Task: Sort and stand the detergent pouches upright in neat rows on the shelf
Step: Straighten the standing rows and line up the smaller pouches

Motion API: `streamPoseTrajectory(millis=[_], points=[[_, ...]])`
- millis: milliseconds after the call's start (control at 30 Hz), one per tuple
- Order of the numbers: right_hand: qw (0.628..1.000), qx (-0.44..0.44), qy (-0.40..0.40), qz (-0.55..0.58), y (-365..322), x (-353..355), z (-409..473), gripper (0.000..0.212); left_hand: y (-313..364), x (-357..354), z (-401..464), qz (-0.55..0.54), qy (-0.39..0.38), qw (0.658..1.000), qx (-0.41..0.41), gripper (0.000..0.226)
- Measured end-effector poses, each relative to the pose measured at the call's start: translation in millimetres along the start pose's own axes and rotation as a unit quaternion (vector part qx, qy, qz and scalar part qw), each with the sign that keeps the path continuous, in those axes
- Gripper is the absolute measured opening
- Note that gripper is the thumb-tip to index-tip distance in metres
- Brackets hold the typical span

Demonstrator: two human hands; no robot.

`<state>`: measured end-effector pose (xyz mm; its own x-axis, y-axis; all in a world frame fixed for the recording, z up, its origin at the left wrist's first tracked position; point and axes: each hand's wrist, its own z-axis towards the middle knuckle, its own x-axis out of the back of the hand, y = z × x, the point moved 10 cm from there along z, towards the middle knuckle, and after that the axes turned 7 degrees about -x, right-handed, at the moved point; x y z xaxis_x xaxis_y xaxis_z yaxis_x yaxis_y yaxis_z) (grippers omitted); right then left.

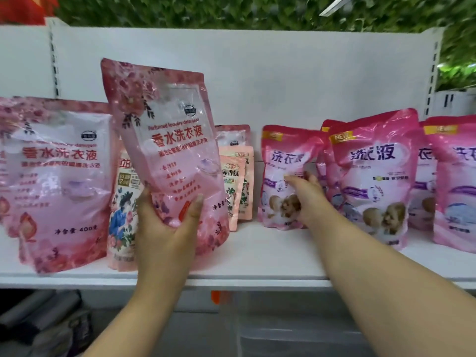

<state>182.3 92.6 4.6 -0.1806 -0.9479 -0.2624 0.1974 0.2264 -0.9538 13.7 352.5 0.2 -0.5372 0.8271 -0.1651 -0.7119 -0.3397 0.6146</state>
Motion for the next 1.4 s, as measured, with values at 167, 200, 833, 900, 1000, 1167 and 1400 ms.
streamPoseTrajectory(millis=[167, 200, 833, 900, 1000, 1167, 1400], points=[[0.999, -0.038, 0.000, 0.016, 13.8, 0.6, 6.4, 0.024, 1.4, -2.5, -1.8, 0.018, -0.008, 1.000, -0.003, 0.060], [0.999, -0.036, 0.000, 0.018, 13.4, -0.7, 7.3, 0.025, 1.4, -2.5, -1.6, 0.019, -0.008, 1.000, -0.001, 0.059], [0.968, 0.065, 0.138, -0.199, -15.3, 0.9, 37.7, 0.091, -0.5, -7.0, 1.4, 0.039, -0.018, 0.999, 0.020, 0.058], [0.956, 0.051, 0.108, -0.269, -13.7, -11.4, 31.5, 0.107, -0.1, -7.1, 0.7, 0.033, -0.019, 0.999, 0.018, 0.060], [0.949, -0.026, 0.072, -0.305, 7.3, -17.4, 29.1, 0.123, 0.6, -7.8, 0.1, 0.036, -0.020, 0.999, 0.019, 0.059], [0.958, -0.055, 0.109, -0.260, 22.8, -2.7, 40.4, 0.101, 1.2, -8.9, -0.5, 0.041, -0.029, 0.998, 0.024, 0.055], [0.931, 0.082, 0.199, -0.296, -14.6, 11.7, 44.3, 0.090, -2.8, -12.3, 0.7, 0.056, -0.050, 0.997, 0.019, 0.069]])
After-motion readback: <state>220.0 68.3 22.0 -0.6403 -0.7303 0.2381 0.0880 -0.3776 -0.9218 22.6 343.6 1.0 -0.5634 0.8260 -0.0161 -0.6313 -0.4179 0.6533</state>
